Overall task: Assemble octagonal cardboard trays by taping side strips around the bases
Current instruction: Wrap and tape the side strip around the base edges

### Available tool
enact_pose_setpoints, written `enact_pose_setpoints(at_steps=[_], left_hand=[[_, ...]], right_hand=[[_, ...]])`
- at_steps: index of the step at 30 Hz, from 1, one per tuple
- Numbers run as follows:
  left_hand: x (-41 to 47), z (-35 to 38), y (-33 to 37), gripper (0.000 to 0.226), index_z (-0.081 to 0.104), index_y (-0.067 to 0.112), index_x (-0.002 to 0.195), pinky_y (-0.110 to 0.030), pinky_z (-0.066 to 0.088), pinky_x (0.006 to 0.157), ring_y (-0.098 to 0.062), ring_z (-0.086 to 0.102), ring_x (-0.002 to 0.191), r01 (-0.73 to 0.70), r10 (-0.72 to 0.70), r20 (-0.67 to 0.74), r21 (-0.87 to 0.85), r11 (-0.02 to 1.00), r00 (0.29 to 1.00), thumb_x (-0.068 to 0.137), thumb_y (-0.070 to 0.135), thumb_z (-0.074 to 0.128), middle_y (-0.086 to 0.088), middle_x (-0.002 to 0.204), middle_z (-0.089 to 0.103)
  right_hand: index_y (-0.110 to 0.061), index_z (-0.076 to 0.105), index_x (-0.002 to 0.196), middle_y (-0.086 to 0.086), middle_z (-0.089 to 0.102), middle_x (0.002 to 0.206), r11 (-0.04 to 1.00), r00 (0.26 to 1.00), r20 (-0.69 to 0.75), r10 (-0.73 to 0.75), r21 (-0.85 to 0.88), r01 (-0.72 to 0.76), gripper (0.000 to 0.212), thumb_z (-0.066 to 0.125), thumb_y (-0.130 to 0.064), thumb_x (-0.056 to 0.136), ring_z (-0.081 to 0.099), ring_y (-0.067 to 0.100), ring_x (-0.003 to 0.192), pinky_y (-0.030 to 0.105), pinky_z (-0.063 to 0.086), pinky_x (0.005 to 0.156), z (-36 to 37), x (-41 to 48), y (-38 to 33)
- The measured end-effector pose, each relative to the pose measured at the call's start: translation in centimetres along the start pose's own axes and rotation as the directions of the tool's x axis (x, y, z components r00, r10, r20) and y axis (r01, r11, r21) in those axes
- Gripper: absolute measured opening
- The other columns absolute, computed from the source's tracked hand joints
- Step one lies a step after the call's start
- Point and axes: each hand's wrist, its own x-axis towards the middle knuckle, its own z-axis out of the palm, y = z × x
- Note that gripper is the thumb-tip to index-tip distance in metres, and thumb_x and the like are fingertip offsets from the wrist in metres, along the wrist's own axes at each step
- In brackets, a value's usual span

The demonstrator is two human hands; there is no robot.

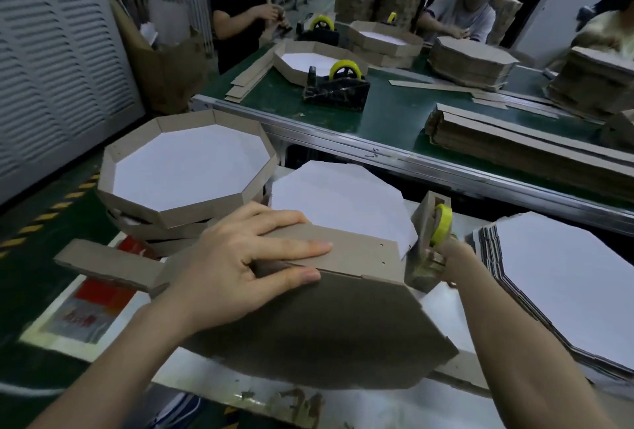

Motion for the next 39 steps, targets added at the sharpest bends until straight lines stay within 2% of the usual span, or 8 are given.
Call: enact_pose_setpoints(at_steps=[3, 6, 9, 14, 22, 29, 33, 39], left_hand=[[0.3, 0.1, 0.3, 0.031, 0.063, 0.057, 0.111, -0.043, 0.051, 0.085, -0.006, 0.053, 0.110, 0.002, -0.002, -0.007, 0.006, 1.000, 1.000, 0.082, 0.064, 0.056, 0.023, 0.125, 0.059], [0.5, 0.2, 0.5, 0.032, 0.063, 0.056, 0.110, -0.040, 0.050, 0.087, -0.004, 0.052, 0.111, -0.001, 0.001, -0.005, 0.024, 1.000, 1.000, 0.082, 0.068, 0.052, 0.025, 0.124, 0.058], [0.6, 0.3, 0.5, 0.032, 0.062, 0.059, 0.109, -0.037, 0.049, 0.090, -0.003, 0.051, 0.113, 0.004, -0.004, -0.005, 0.019, 1.000, 1.000, 0.080, 0.069, 0.052, 0.023, 0.125, 0.059], [0.4, 0.3, 0.5, 0.032, 0.063, 0.059, 0.109, -0.038, 0.049, 0.090, -0.005, 0.052, 0.112, -0.002, 0.002, -0.016, -0.002, 1.000, 1.000, 0.080, 0.069, 0.052, 0.020, 0.125, 0.060], [-0.7, -0.1, 0.7, 0.031, 0.061, 0.061, 0.110, -0.035, 0.049, 0.087, -0.002, 0.050, 0.112, 0.002, -0.002, -0.023, -0.008, 1.000, 1.000, 0.082, 0.068, 0.053, 0.027, 0.125, 0.056], [-0.7, -0.3, 0.7, 0.030, 0.062, 0.058, 0.109, -0.036, 0.050, 0.086, -0.001, 0.050, 0.110, 0.012, -0.012, -0.018, 0.009, 1.000, 1.000, 0.081, 0.065, 0.056, 0.026, 0.125, 0.057], [-0.5, -0.2, 0.6, 0.030, 0.063, 0.059, 0.109, -0.035, 0.049, 0.087, 0.000, 0.050, 0.111, 0.006, -0.005, -0.015, 0.019, 1.000, 1.000, 0.081, 0.067, 0.054, 0.025, 0.124, 0.057], [-0.2, -0.1, 0.5, 0.030, 0.063, 0.060, 0.109, -0.038, 0.049, 0.086, -0.002, 0.050, 0.111, 0.002, -0.002, -0.010, 0.001, 1.000, 1.000, 0.081, 0.066, 0.055, 0.025, 0.124, 0.058]], right_hand=[[-0.009, 0.052, 0.108, 0.009, 0.056, 0.097, 0.965, 0.996, -0.022, -0.081, 0.248, 0.084, 0.011, 0.050, -0.009, 0.098, 0.055, 0.025, 0.086, 0.039, 0.049, 0.079, -0.3, -0.5, 0.5], [-0.007, 0.052, 0.119, 0.006, 0.052, 0.083, 0.905, 0.996, -0.089, -0.001, 0.423, 0.038, 0.026, 0.060, -0.012, 0.094, 0.051, 0.019, 0.069, 0.029, 0.043, 0.056, -0.6, -1.9, 1.1], [0.007, 0.051, 0.126, 0.015, 0.063, 0.103, 0.848, 0.990, -0.138, 0.004, 0.525, 0.070, 0.045, 0.070, -0.008, 0.087, 0.062, 0.025, 0.083, 0.028, 0.052, 0.064, -0.1, -3.4, 3.3], [0.015, 0.056, 0.120, 0.024, 0.059, 0.131, 0.853, 0.975, -0.222, -0.023, 0.504, 0.135, 0.042, 0.071, -0.007, 0.088, 0.061, 0.027, 0.108, 0.027, 0.046, 0.089, 1.9, -4.5, 7.1], [0.001, 0.064, 0.093, 0.026, 0.066, 0.115, 0.843, 0.945, -0.318, -0.080, 0.484, 0.234, 0.010, 0.064, -0.010, 0.094, 0.061, 0.030, 0.095, 0.026, 0.041, 0.082, 3.6, -5.7, 8.0], [0.005, 0.065, 0.097, 0.022, 0.063, 0.103, 0.785, 0.941, -0.332, -0.062, 0.567, 0.251, 0.016, 0.062, -0.011, 0.095, 0.055, 0.025, 0.088, 0.029, 0.044, 0.081, 4.1, -6.5, 7.1], [-0.011, 0.057, 0.072, 0.006, 0.058, 0.089, 0.740, 0.942, -0.332, -0.040, 0.623, 0.251, 0.023, 0.064, -0.009, 0.094, 0.053, 0.017, 0.083, 0.027, 0.046, 0.075, 3.8, -6.3, 6.5], [-0.012, 0.054, 0.069, 0.005, 0.058, 0.083, 0.737, 0.935, -0.345, -0.081, 0.610, 0.289, 0.026, 0.065, -0.007, 0.092, 0.054, 0.020, 0.089, 0.028, 0.045, 0.081, 3.0, -5.8, 7.5]])
